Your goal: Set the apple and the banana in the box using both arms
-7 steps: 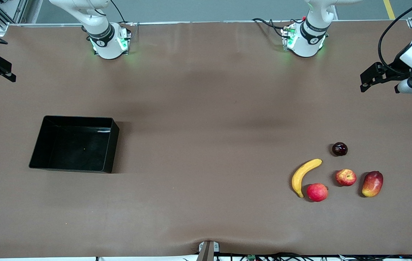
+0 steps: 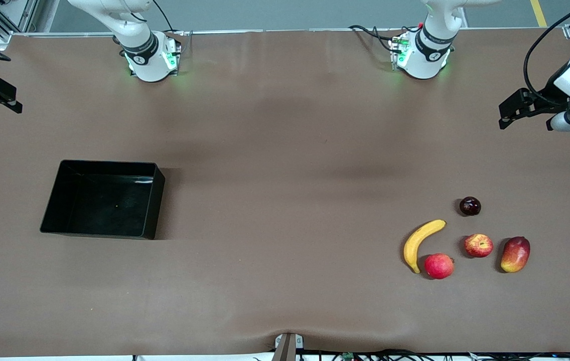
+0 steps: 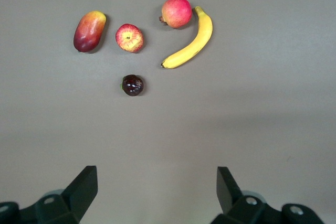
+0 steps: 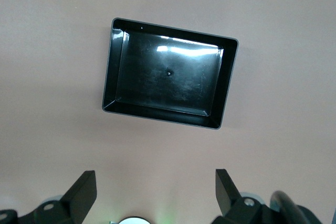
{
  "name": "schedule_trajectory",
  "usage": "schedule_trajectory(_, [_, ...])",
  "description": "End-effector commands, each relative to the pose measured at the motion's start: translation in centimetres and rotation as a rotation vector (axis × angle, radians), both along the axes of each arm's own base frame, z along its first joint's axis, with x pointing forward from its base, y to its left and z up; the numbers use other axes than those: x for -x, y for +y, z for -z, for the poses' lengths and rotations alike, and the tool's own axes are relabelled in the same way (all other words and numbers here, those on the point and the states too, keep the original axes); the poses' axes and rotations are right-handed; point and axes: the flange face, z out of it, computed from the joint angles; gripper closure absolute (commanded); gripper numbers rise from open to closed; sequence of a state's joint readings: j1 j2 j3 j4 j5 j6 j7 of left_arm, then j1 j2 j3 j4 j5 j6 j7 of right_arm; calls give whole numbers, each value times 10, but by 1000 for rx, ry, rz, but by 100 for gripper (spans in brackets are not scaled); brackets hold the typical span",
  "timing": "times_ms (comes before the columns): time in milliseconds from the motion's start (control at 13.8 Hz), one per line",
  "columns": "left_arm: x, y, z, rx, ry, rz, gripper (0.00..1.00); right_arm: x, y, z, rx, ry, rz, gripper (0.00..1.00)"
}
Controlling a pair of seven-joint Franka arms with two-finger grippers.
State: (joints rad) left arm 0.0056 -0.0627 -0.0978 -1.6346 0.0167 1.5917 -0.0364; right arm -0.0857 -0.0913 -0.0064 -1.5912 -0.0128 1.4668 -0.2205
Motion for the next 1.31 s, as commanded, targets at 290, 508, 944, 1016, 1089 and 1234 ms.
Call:
schedule_trajectory(290, [-47,6,63,10,65,-3,0,-26,-5,5,7,0,-8,0])
schedule_trajectory(508, [-72,8,114,15,77,-5,0,-39,-6,4,11,-7,-10,0])
schedule_trajectory(944, [-124,31,205,-62,4,24,0,-43,-3,11,4,4,-14,0])
schedule_trajectory(1016, [-131,32,220,-78,-8,35,0,-43,-3,11,2,4,-14,0])
schedule_trajectory(1089, [-136,35,235,-88,-8,41,0,-43,-4,11,1,4,-13,0])
schedule_trajectory(1234, [-142,50,256,-86,-17,25,0,-43,-5,13,-30,5,-4,0])
